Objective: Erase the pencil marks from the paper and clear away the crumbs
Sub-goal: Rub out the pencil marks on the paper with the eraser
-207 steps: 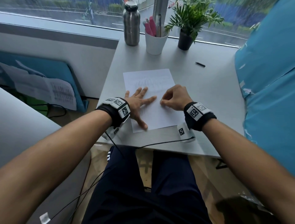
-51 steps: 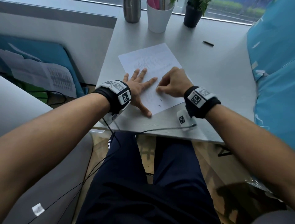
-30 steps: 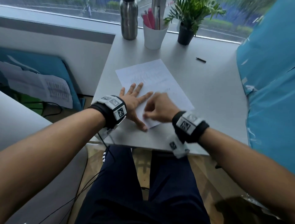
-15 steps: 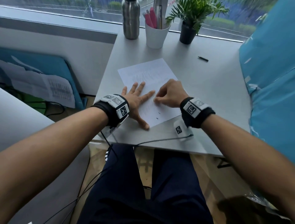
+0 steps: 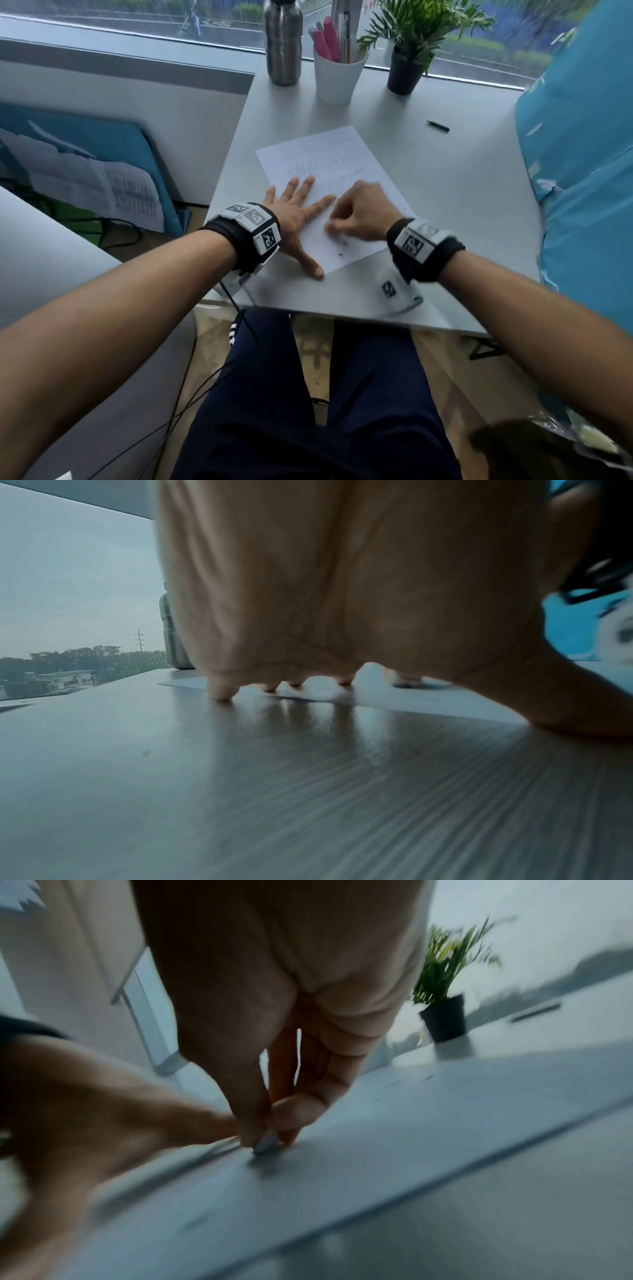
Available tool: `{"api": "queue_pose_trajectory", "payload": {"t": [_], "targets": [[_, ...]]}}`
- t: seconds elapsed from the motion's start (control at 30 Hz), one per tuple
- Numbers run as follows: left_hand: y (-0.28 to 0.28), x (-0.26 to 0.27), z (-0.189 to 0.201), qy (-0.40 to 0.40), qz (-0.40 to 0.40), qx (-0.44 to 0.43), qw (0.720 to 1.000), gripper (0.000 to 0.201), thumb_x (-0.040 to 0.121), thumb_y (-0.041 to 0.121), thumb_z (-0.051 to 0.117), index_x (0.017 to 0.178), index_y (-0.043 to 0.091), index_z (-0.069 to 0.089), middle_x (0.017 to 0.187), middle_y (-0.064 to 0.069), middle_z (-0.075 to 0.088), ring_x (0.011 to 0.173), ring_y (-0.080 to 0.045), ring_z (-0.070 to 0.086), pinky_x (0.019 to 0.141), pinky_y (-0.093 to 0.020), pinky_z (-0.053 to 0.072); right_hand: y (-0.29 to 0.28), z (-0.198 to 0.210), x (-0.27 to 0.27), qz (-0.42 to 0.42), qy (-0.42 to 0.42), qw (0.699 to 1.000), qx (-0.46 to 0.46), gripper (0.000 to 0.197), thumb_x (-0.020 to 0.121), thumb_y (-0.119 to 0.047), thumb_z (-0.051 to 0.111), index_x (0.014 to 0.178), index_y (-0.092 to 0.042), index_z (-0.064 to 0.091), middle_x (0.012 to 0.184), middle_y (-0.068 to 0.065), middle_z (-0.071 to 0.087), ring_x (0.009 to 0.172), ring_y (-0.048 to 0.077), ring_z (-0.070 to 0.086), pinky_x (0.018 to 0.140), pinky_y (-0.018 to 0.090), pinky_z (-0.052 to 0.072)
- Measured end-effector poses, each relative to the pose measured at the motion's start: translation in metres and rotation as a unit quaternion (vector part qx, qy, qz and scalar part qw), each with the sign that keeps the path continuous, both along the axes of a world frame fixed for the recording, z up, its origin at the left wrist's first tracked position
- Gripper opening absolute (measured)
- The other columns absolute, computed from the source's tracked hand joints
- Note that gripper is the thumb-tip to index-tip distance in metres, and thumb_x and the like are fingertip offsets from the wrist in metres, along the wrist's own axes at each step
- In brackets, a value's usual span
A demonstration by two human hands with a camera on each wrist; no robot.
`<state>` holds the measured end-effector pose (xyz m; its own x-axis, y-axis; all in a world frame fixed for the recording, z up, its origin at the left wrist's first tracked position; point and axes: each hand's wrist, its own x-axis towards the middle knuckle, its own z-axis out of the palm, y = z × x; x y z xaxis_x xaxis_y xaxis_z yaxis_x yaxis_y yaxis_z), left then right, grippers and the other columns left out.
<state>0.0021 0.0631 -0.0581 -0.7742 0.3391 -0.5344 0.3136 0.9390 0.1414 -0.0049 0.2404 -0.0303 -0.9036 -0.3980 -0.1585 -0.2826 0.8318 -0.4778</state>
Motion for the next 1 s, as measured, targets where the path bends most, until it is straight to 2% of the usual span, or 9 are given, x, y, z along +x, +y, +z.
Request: {"api": "queue_pose_trajectory", "payload": {"t": [0.1, 0.23, 0.37, 0.43, 0.53, 0.67, 0.83, 0.93, 1.0], "targets": [[0.000, 0.000, 0.001, -0.001, 0.006, 0.007, 1.000, 0.152, 0.036, 0.087, 0.073, 0.147, 0.047, -0.023, 0.153, -0.001, -0.040, 0.142, -0.027, -0.035, 0.115, -0.059, -0.014, 0.003, 0.002, -0.008, -0.049, 0.025, 0.998, -0.016, 0.012, 0.070, -0.025, 0.078, 0.074, -0.013, 0.078, 0.074, 0.000, 0.073, 0.071, 0.010, 0.065, 0.074, 0.020, 0.051], [0.000, -0.001, -0.001, -0.002, 0.002, 0.000, 1.000, 0.154, 0.034, 0.089, 0.072, 0.146, 0.046, -0.025, 0.151, -0.001, -0.043, 0.140, -0.027, -0.037, 0.115, -0.059, -0.013, -0.016, 0.001, 0.025, 0.070, -0.019, 0.997, 0.003, 0.012, 0.072, -0.021, 0.077, 0.071, -0.009, 0.077, 0.070, 0.002, 0.073, 0.065, 0.011, 0.065, 0.065, 0.020, 0.050], [0.000, 0.000, 0.002, -0.004, 0.005, 0.004, 1.000, 0.152, 0.036, 0.087, 0.073, 0.147, 0.046, -0.022, 0.153, -0.002, -0.040, 0.142, -0.027, -0.034, 0.115, -0.059, -0.014, 0.000, 0.004, -0.010, -0.043, 0.027, 0.999, -0.013, 0.012, 0.071, -0.024, 0.077, 0.075, -0.013, 0.078, 0.074, 0.000, 0.074, 0.071, 0.011, 0.067, 0.074, 0.020, 0.051], [0.000, -0.001, 0.001, -0.002, 0.004, 0.004, 1.000, 0.153, 0.036, 0.087, 0.073, 0.148, 0.045, -0.023, 0.153, -0.002, -0.041, 0.142, -0.028, -0.035, 0.115, -0.059, -0.014, -0.013, 0.001, 0.011, 0.004, 0.003, 1.000, -0.013, 0.009, 0.070, -0.019, 0.077, 0.069, -0.010, 0.076, 0.068, 0.002, 0.072, 0.063, 0.012, 0.066, 0.065, 0.022, 0.052], [0.001, 0.000, 0.001, 0.001, 0.002, 0.000, 1.000, 0.155, 0.034, 0.087, 0.073, 0.146, 0.045, -0.025, 0.153, -0.002, -0.041, 0.141, -0.027, -0.035, 0.114, -0.058, -0.015, -0.018, -0.001, 0.030, 0.079, -0.039, 0.996, -0.009, 0.009, 0.072, -0.018, 0.077, 0.067, -0.010, 0.076, 0.065, 0.001, 0.072, 0.057, 0.008, 0.062, 0.054, 0.010, 0.043], [-0.001, 0.001, 0.003, -0.005, 0.003, 0.011, 1.000, 0.153, 0.034, 0.087, 0.074, 0.147, 0.047, -0.023, 0.153, -0.002, -0.040, 0.141, -0.027, -0.035, 0.114, -0.058, -0.015, 0.003, 0.001, -0.015, -0.057, 0.022, 0.998, -0.022, 0.013, 0.071, -0.026, 0.077, 0.076, -0.014, 0.078, 0.077, 0.002, 0.074, 0.073, 0.012, 0.067, 0.067, 0.014, 0.045], [0.000, 0.000, 0.001, -0.001, 0.000, 0.004, 1.000, 0.155, 0.034, 0.087, 0.073, 0.147, 0.045, -0.024, 0.152, -0.002, -0.042, 0.141, -0.027, -0.036, 0.115, -0.058, -0.015, -0.016, -0.004, 0.021, 0.069, -0.022, 0.997, -0.006, 0.011, 0.071, -0.019, 0.076, 0.068, -0.009, 0.076, 0.070, 0.003, 0.072, 0.063, 0.015, 0.066, 0.058, 0.018, 0.048], [-0.002, 0.000, 0.001, -0.002, 0.002, 0.012, 1.000, 0.153, 0.034, 0.087, 0.073, 0.147, 0.047, -0.022, 0.153, -0.002, -0.040, 0.141, -0.027, -0.035, 0.115, -0.058, -0.015, 0.003, 0.002, -0.015, -0.035, 0.026, 0.999, -0.016, 0.012, 0.072, -0.024, 0.077, 0.074, -0.012, 0.078, 0.075, 0.002, 0.074, 0.068, 0.010, 0.065, 0.064, 0.015, 0.046], [-0.002, 0.000, 0.001, -0.002, 0.004, 0.017, 1.000, 0.154, 0.034, 0.087, 0.073, 0.147, 0.047, -0.022, 0.153, -0.002, -0.040, 0.141, -0.027, -0.035, 0.115, -0.058, -0.015, -0.001, 0.001, -0.009, -0.036, 0.024, 0.999, -0.019, 0.010, 0.071, -0.023, 0.077, 0.072, -0.013, 0.077, 0.073, 0.002, 0.074, 0.064, 0.008, 0.063, 0.061, 0.013, 0.045]]}}
